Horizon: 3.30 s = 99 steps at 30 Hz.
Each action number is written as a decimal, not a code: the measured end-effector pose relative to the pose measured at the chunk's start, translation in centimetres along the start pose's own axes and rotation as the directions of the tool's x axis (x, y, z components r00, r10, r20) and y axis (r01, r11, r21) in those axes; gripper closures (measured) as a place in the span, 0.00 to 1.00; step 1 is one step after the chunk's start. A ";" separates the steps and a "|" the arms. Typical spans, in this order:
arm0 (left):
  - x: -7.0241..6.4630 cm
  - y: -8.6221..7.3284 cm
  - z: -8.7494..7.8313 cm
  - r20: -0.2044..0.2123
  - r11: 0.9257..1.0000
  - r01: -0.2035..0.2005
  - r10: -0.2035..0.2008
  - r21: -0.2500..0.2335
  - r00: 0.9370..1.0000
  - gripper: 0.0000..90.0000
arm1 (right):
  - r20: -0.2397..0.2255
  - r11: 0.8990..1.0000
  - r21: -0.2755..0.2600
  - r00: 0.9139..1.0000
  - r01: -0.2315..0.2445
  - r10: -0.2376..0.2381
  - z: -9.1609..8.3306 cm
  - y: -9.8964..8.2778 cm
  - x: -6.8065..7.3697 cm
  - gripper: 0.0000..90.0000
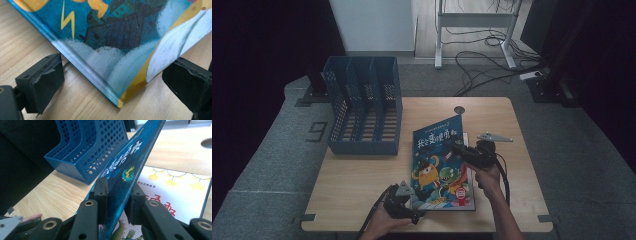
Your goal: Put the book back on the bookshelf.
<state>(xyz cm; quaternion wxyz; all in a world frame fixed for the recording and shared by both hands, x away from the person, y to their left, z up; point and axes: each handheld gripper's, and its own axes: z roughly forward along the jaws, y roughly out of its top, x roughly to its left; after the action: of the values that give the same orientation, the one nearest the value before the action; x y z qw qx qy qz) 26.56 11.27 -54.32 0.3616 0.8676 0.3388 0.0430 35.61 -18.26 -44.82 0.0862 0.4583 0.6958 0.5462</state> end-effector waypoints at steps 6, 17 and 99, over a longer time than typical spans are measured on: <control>0.2 0.3 0.2 -0.012 1.000 0.018 -0.018 -0.008 1.000 0.04 | 0.009 0.998 -0.042 0.999 0.050 -0.049 -0.6 0.4 0.8 0.82; 0.1 0.6 0.5 -0.036 1.000 0.023 -0.023 -0.005 0.999 0.04 | 0.000 0.994 -0.083 0.997 0.072 -0.072 -1.2 0.2 0.8 0.82; 2.3 2.7 1.3 -0.115 0.998 0.044 -0.038 0.055 0.993 0.05 | 0.012 0.942 -0.232 0.969 0.242 -0.246 -2.7 1.2 2.6 0.85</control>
<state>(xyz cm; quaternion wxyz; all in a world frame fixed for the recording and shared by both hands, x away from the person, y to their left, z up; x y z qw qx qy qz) 30.17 10.56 -53.88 0.3175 0.8665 0.3778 0.0754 33.08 -18.20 -41.78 0.2002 0.3505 0.6794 0.6127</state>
